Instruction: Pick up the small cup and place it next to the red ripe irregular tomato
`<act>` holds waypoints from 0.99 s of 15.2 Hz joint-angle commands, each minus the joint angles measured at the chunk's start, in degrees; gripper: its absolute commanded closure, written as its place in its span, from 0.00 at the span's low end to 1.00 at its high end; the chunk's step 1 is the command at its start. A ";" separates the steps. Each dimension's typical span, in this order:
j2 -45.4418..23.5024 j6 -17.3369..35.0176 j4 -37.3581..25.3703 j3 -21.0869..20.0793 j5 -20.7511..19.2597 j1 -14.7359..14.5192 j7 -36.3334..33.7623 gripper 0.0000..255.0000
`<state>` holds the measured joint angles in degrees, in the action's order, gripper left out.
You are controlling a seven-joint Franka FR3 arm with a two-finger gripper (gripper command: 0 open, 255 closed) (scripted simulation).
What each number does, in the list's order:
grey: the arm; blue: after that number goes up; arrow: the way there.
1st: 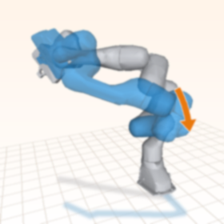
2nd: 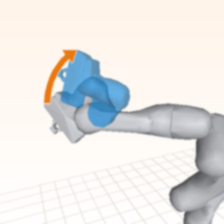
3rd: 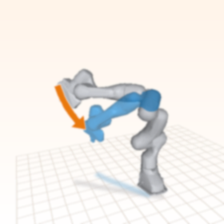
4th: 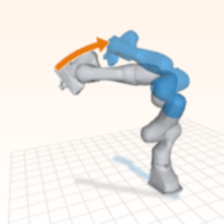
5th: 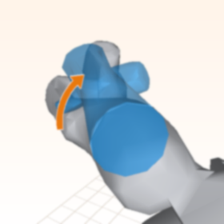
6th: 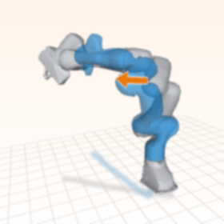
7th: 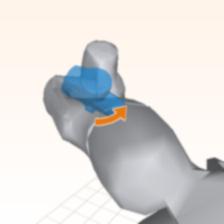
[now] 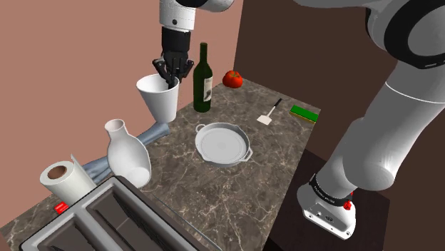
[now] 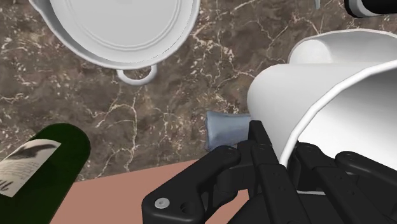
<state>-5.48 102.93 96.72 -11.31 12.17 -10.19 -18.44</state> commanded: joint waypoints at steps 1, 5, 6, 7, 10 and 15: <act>0.06 -1.42 -1.40 -0.01 -0.07 0.00 -0.32 1.00; 3.09 -2.17 2.05 2.41 0.66 2.92 5.08 1.00; 3.71 -2.40 2.73 3.04 0.76 3.63 6.42 1.00; 4.27 -2.66 3.33 3.69 0.83 4.33 7.76 1.00; 5.60 -3.50 4.72 5.70 0.89 6.38 11.74 1.00; 6.68 -5.13 5.66 9.15 0.58 9.74 18.30 1.00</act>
<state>0.86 97.99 101.92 -2.83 12.79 -1.10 -1.52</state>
